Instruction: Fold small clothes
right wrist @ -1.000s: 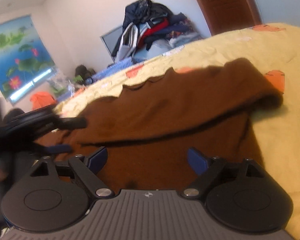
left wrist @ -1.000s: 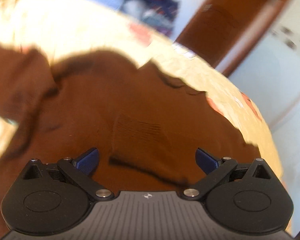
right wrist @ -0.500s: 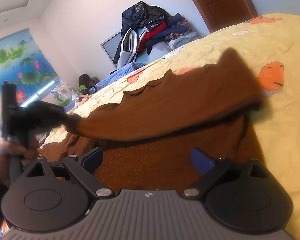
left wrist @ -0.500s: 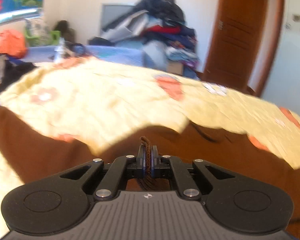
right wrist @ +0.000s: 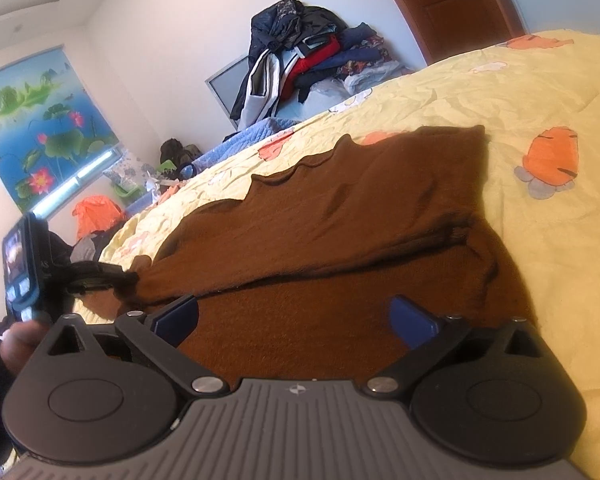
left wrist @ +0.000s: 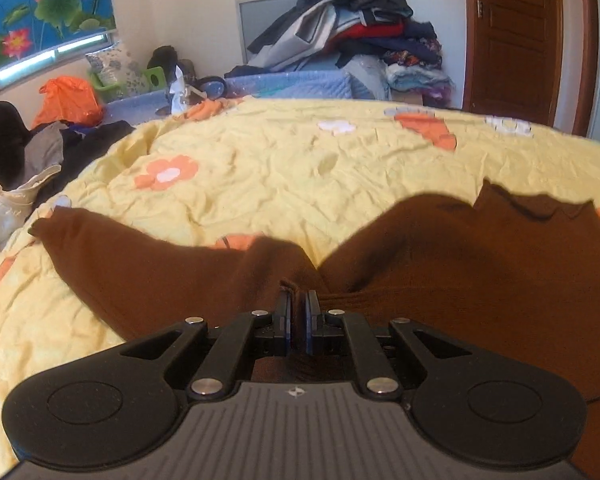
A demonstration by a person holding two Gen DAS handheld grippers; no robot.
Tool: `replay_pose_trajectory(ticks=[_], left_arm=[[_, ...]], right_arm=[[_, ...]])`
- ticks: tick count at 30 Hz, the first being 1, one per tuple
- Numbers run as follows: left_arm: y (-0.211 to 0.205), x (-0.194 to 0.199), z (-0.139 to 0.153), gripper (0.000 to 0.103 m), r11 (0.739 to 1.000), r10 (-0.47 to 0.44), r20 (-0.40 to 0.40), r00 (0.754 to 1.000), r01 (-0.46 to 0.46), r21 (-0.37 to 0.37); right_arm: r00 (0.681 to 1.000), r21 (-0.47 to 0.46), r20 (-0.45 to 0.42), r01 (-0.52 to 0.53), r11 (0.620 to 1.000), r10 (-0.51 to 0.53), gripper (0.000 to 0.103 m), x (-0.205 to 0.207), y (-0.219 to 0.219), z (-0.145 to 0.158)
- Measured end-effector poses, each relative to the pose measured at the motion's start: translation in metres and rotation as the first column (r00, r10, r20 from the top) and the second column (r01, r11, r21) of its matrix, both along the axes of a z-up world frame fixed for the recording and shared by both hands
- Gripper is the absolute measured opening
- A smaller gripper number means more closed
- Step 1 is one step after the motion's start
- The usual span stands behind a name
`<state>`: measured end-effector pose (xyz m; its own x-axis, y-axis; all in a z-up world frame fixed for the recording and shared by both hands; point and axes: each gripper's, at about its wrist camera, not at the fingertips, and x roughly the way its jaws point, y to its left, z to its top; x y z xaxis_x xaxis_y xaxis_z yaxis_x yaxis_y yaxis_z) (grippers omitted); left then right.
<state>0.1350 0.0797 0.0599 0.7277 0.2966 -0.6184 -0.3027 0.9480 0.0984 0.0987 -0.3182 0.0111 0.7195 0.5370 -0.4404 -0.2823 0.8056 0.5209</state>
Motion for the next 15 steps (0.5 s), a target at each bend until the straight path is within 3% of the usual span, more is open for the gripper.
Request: replay_pose_trajectory(ticks=[3, 4, 5, 6, 7, 9, 12, 13, 15], left_arm=[[0.0, -0.023, 0.031, 0.016, 0.999, -0.022, 0.139, 0.99, 0.026, -0.028], [-0.003, -0.028, 0.036, 0.035, 0.997, -0.049, 0.184, 0.982, 0.058, -0.045], [-0.009, -0.027, 0.036, 0.074, 0.993, -0.088, 0.203, 0.975, 0.102, -0.062], [-0.017, -0.023, 0.032, 0.096, 0.987, -0.127, 0.199, 0.972, 0.144, -0.071], [-0.026, -0.017, 0.025, 0.095, 0.98, -0.167, 0.188, 0.968, 0.184, -0.076], [-0.042, 0.007, 0.0, 0.094, 0.967, -0.222, 0.078, 0.972, 0.23, -0.106], [-0.043, 0.03, -0.04, 0.087, 0.96, -0.23, -0.053, 0.972, 0.218, -0.176], [-0.044, 0.028, -0.045, 0.088, 0.963, -0.239, -0.031, 0.971, 0.232, -0.135], [-0.041, 0.025, -0.049, 0.089, 0.956, -0.274, -0.013, 0.962, 0.271, -0.108]], right_arm=[[1.0, 0.009, 0.001, 0.0, 1.0, 0.0, 0.102, 0.009, -0.006, 0.018], [1.0, 0.01, 0.03, 0.01, 1.0, -0.01, 0.103, 0.014, -0.009, 0.028], [0.998, -0.001, 0.062, 0.024, 1.0, -0.024, 0.103, 0.022, -0.011, 0.038], [0.996, -0.029, 0.085, 0.042, 0.999, -0.039, 0.103, 0.034, -0.01, 0.047], [0.995, -0.072, 0.085, 0.056, 0.996, -0.05, 0.103, 0.05, -0.006, 0.052], [0.997, -0.171, 0.042, 0.066, 0.983, -0.06, 0.103, 0.086, 0.006, 0.049], [0.997, -0.299, -0.047, 0.045, 0.953, -0.062, 0.101, 0.125, 0.023, 0.028], [0.995, -0.339, -0.072, 0.04, 0.94, -0.069, 0.103, 0.131, 0.025, 0.019], [0.998, -0.45, -0.002, 0.052, 0.892, -0.059, 0.103, 0.123, 0.032, 0.006]])
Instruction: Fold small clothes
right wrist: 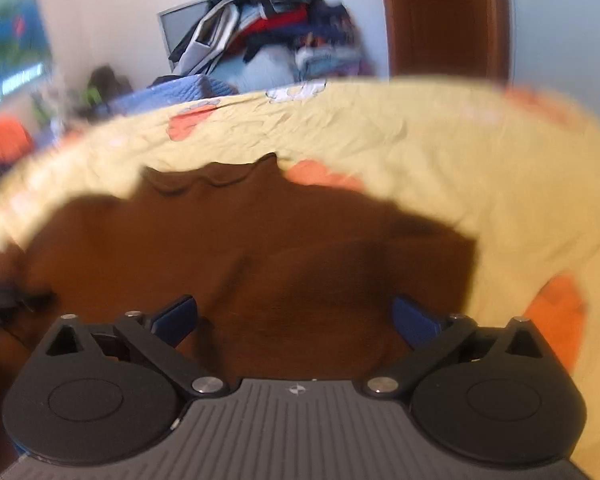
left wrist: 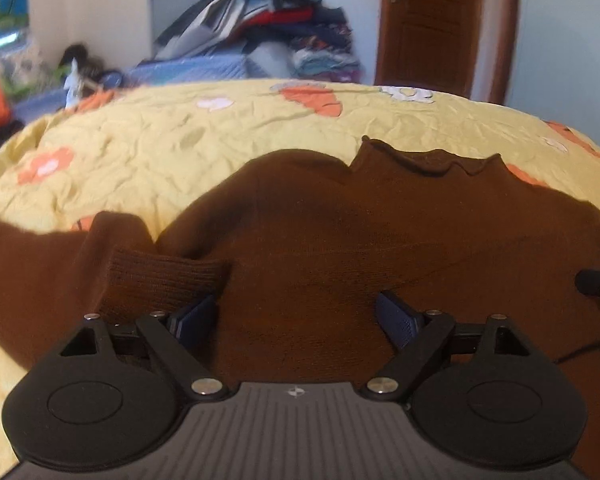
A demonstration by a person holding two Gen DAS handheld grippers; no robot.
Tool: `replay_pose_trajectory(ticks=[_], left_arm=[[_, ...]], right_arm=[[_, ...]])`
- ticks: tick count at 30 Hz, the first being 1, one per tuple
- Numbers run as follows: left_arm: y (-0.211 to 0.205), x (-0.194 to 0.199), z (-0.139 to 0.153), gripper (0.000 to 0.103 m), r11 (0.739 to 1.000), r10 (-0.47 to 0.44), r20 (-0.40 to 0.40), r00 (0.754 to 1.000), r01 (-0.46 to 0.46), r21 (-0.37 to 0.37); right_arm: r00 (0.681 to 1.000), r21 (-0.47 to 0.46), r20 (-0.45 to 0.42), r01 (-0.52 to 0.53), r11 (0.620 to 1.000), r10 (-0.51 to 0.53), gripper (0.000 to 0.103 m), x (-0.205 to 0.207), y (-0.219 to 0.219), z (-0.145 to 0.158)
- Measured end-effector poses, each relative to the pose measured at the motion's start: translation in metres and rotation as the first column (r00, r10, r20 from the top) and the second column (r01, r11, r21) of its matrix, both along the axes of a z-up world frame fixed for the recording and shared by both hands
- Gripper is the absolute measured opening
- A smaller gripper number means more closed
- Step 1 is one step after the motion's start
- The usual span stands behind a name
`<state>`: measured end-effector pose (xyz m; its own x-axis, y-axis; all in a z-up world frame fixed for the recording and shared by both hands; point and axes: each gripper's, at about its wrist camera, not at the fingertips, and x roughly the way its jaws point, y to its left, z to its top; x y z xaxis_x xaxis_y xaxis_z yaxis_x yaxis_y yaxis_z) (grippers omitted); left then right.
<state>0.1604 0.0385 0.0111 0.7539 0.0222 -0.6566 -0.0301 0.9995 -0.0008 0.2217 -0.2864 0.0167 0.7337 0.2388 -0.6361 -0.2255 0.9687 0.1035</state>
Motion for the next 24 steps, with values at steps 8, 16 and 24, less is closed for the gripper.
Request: replay_pose_trajectory(ticks=[8, 16, 24], left_arm=[[0.065, -0.044, 0.037, 0.089, 0.987, 0.083, 0.155, 0.985, -0.059, -0.15], [0.322, -0.064, 0.026, 0.091, 0.575, 0.683, -0.026, 0.73, -0.56, -0.596], [0.399, -0.031, 0.003, 0.082, 0.441, 0.742, -0.09, 0.665, -0.584, -0.682]], right_arm=[[1.0, -0.062, 0.028, -0.01, 0.998, 0.012, 0.103, -0.005, 0.005, -0.004], [0.999, -0.056, 0.037, -0.001, 0.998, 0.003, 0.103, -0.006, 0.004, -0.003], [0.999, -0.055, 0.039, 0.008, 0.998, -0.006, 0.103, -0.006, 0.004, -0.003]])
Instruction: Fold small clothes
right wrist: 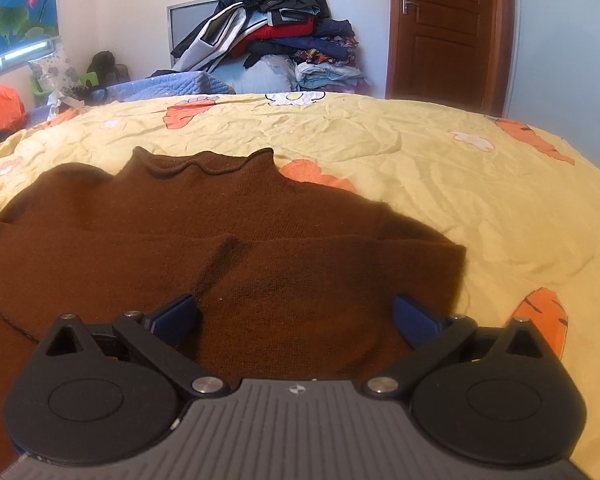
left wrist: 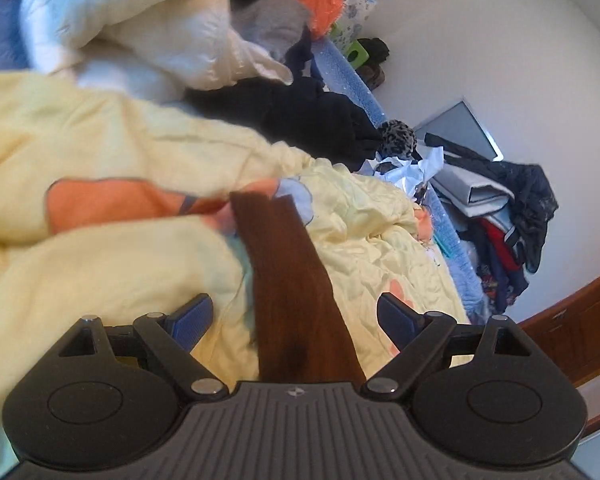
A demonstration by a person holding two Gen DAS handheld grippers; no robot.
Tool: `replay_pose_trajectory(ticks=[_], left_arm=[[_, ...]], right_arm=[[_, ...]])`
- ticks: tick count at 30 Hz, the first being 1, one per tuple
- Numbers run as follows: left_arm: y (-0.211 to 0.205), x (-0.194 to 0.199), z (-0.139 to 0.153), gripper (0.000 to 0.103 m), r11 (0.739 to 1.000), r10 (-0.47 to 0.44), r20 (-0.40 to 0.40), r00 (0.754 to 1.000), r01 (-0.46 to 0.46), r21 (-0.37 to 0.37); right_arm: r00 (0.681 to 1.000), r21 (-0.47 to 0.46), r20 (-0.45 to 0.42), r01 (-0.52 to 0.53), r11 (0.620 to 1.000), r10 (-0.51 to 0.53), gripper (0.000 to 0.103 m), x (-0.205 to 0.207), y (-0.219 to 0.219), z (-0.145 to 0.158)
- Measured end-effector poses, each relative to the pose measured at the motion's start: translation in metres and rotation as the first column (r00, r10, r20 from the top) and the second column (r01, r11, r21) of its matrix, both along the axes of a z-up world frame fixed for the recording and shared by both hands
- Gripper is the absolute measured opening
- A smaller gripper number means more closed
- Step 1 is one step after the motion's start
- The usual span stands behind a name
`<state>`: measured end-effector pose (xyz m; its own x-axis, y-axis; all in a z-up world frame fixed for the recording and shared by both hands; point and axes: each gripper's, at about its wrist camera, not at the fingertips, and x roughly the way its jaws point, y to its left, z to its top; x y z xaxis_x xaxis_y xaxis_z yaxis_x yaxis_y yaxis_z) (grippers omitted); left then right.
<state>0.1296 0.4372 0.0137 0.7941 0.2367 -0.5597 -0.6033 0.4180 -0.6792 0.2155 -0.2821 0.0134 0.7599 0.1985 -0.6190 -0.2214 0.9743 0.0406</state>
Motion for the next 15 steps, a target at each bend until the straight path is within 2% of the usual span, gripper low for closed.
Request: replay_pose_trajectory(ticks=[1, 3, 5, 8, 11, 13, 15], left_arm=[[0.0, 0.007, 0.0, 0.074, 1.0, -0.016, -0.016, 1.0, 0.016, 0.021], [-0.002, 0.02, -0.001, 0.03, 0.997, -0.053, -0.064, 0.997, 0.056, 0.045], [-0.005, 0.029, -0.004, 0.009, 0.993, -0.067, -0.131, 0.989, 0.079, 0.084], [-0.018, 0.029, 0.003, 0.005, 0.981, -0.057, -0.182, 0.982, 0.089, 0.174], [-0.045, 0.018, 0.03, 0.004, 0.961, -0.068, -0.142, 0.987, 0.103, 0.258], [-0.082, 0.015, 0.058, 0.004, 0.924, -0.128, -0.114, 0.985, 0.16, 0.348], [-0.132, 0.011, 0.083, 0.004, 0.872, -0.24, -0.07, 0.968, 0.246, 0.422]], right_arm=[[1.0, 0.001, 0.0, 0.001, 1.0, -0.001, 0.103, 0.0, 0.0, 0.0], [1.0, 0.003, -0.001, 0.004, 1.0, -0.004, 0.103, 0.001, 0.0, 0.0], [1.0, 0.003, -0.001, 0.005, 1.0, -0.005, 0.103, 0.001, 0.0, 0.0], [1.0, 0.006, -0.001, 0.004, 1.0, -0.004, 0.103, 0.001, -0.001, 0.0], [1.0, 0.011, -0.001, 0.005, 1.0, -0.005, 0.103, 0.001, -0.001, 0.0], [1.0, 0.013, -0.001, 0.005, 1.0, -0.005, 0.103, 0.001, -0.001, 0.0], [1.0, 0.022, 0.001, 0.006, 1.0, -0.006, 0.103, 0.001, -0.002, 0.0]])
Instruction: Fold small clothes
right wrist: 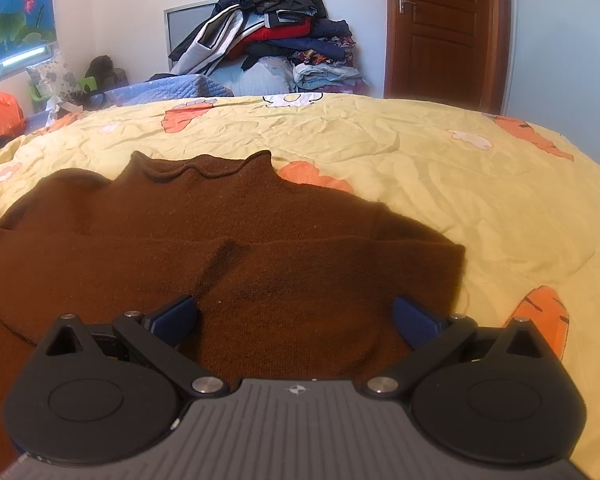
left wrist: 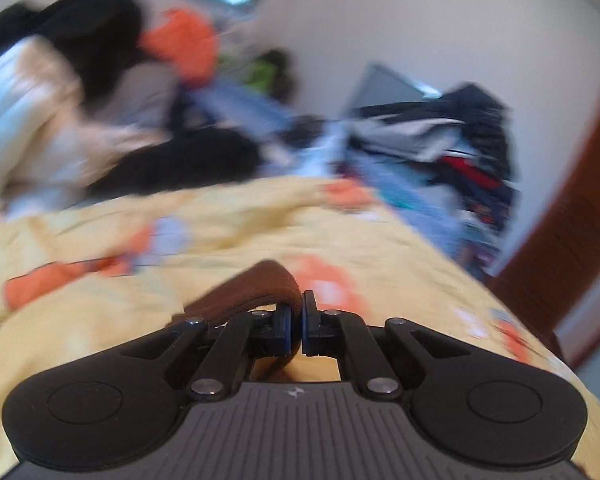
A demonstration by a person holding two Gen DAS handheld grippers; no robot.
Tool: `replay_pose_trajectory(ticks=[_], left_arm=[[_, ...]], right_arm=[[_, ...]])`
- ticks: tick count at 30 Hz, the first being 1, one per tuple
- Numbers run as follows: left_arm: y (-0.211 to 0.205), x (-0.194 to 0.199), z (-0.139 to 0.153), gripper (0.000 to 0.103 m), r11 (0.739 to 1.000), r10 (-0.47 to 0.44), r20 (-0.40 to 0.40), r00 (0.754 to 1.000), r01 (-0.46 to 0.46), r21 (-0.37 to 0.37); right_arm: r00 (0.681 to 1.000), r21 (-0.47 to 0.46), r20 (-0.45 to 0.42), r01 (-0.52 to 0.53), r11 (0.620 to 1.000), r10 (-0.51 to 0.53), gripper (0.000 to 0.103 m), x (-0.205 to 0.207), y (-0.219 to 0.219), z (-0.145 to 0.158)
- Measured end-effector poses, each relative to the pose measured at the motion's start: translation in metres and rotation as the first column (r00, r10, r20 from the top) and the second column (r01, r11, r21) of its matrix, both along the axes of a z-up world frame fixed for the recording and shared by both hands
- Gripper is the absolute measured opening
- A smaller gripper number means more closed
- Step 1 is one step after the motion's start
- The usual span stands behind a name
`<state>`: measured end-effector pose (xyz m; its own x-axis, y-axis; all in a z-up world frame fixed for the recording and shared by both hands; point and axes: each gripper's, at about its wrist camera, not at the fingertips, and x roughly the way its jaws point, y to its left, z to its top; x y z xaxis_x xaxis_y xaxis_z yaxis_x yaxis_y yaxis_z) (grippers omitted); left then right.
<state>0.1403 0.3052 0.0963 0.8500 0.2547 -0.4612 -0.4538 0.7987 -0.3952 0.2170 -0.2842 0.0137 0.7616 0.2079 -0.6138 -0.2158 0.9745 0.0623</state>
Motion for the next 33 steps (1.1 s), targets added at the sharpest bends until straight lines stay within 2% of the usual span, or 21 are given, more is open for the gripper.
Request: replay_pose_trajectory(ticks=[2, 3, 4, 5, 7, 8, 10, 11, 13, 14, 15, 17, 19, 20, 21, 22, 24, 26, 28, 30, 33], left_arm=[[-0.064, -0.002, 0.015, 0.004, 0.986, -0.158, 0.04, 0.987, 0.156, 0.051], [-0.096, -0.003, 0.019, 0.004, 0.969, -0.243, 0.052, 0.969, 0.24, 0.057], [-0.132, -0.005, 0.019, 0.004, 0.94, -0.341, 0.062, 0.938, 0.339, 0.047], [-0.165, -0.007, 0.017, 0.004, 0.895, -0.445, 0.066, 0.893, 0.444, 0.034], [-0.233, -0.011, 0.005, 0.006, 0.753, -0.658, 0.031, 0.752, 0.658, 0.018], [-0.261, -0.015, -0.003, 0.008, 0.706, -0.708, -0.012, 0.706, 0.708, 0.019], [-0.3, -0.026, -0.02, 0.016, 0.637, -0.762, -0.127, 0.635, 0.77, 0.026], [-0.31, -0.033, -0.027, 0.021, 0.624, -0.765, -0.176, 0.62, 0.781, 0.037], [-0.311, -0.055, -0.039, 0.031, 0.635, -0.75, -0.192, 0.634, 0.77, 0.06], [-0.307, -0.066, -0.044, 0.049, 0.641, -0.744, -0.186, 0.642, 0.764, 0.073], [-0.297, -0.076, -0.05, 0.075, 0.655, -0.731, -0.182, 0.657, 0.751, 0.082], [-0.28, -0.096, -0.06, 0.089, 0.713, -0.679, -0.153, 0.718, 0.694, 0.097], [-0.264, -0.105, -0.073, 0.089, 0.747, -0.645, -0.155, 0.748, 0.66, 0.081], [-0.258, -0.108, -0.081, 0.088, 0.763, -0.624, -0.179, 0.761, 0.642, 0.074], [-0.252, -0.113, -0.085, 0.089, 0.77, -0.616, -0.155, 0.772, 0.632, 0.085], [-0.244, -0.118, -0.083, 0.09, 0.78, -0.615, -0.107, 0.781, 0.622, 0.059], [-0.241, -0.116, -0.085, 0.093, 0.811, -0.577, -0.107, 0.81, 0.583, 0.036], [-0.245, -0.114, -0.083, 0.095, 0.814, -0.571, -0.111, 0.813, 0.578, 0.047], [-0.246, -0.116, -0.081, 0.098, 0.807, -0.579, -0.121, 0.806, 0.588, 0.057], [-0.245, -0.117, -0.081, 0.098, 0.804, -0.582, -0.124, 0.804, 0.591, 0.061], [-0.242, -0.117, -0.082, 0.098, 0.809, -0.58, -0.108, 0.808, 0.587, 0.045]], right_arm=[[1.0, 0.012, 0.001, 0.001, 1.0, -0.001, 0.103, -0.001, -0.001, 0.0], [1.0, 0.018, 0.002, 0.002, 1.0, -0.002, 0.103, -0.001, -0.002, 0.001], [1.0, 0.023, 0.003, 0.003, 1.0, -0.003, 0.103, -0.002, -0.003, 0.001], [1.0, 0.027, 0.003, 0.003, 1.0, -0.003, 0.103, -0.002, -0.003, 0.001], [1.0, 0.036, 0.003, 0.004, 0.999, -0.004, 0.103, -0.002, -0.004, 0.001], [1.0, 0.043, 0.004, 0.004, 0.999, -0.004, 0.103, -0.002, -0.005, 0.001], [1.0, 0.061, 0.004, 0.005, 0.998, -0.005, 0.103, -0.003, -0.007, 0.002], [1.0, 0.07, 0.004, 0.005, 0.998, -0.006, 0.103, -0.003, -0.009, 0.002], [1.0, 0.085, 0.005, 0.006, 0.996, -0.006, 0.103, -0.003, -0.011, 0.002], [1.0, 0.092, 0.005, 0.006, 0.996, -0.007, 0.103, -0.004, -0.012, 0.002], [1.0, 0.096, 0.006, 0.006, 0.995, -0.007, 0.103, -0.004, -0.012, 0.002], [1.0, 0.096, 0.005, 0.006, 0.995, -0.006, 0.103, -0.004, -0.012, 0.002], [1.0, 0.097, -0.009, 0.0, 0.995, 0.001, 0.103, -0.003, -0.012, 0.004], [0.999, 0.117, -0.032, 0.008, 0.993, -0.004, 0.103, -0.002, -0.014, 0.008], [0.997, 0.171, -0.068, 0.034, 0.985, -0.022, 0.103, -0.001, -0.018, 0.015], [0.994, 0.259, -0.103, 0.055, 0.964, -0.029, 0.103, -0.002, -0.023, 0.021], [0.983, 0.467, -0.18, 0.048, 0.883, 0.042, 0.103, -0.004, -0.031, 0.028], [0.951, 0.572, -0.276, 0.048, 0.819, 0.137, 0.102, 0.0, -0.028, 0.026], [0.925, 0.549, -0.345, 0.06, 0.834, 0.161, 0.096, 0.002, -0.019, 0.024], [0.92, 0.503, -0.361, 0.053, 0.862, 0.154, 0.095, 0.001, -0.014, 0.026], [0.906, 0.498, -0.389, 0.054, 0.866, 0.168, 0.092, -0.001, -0.012, 0.026]])
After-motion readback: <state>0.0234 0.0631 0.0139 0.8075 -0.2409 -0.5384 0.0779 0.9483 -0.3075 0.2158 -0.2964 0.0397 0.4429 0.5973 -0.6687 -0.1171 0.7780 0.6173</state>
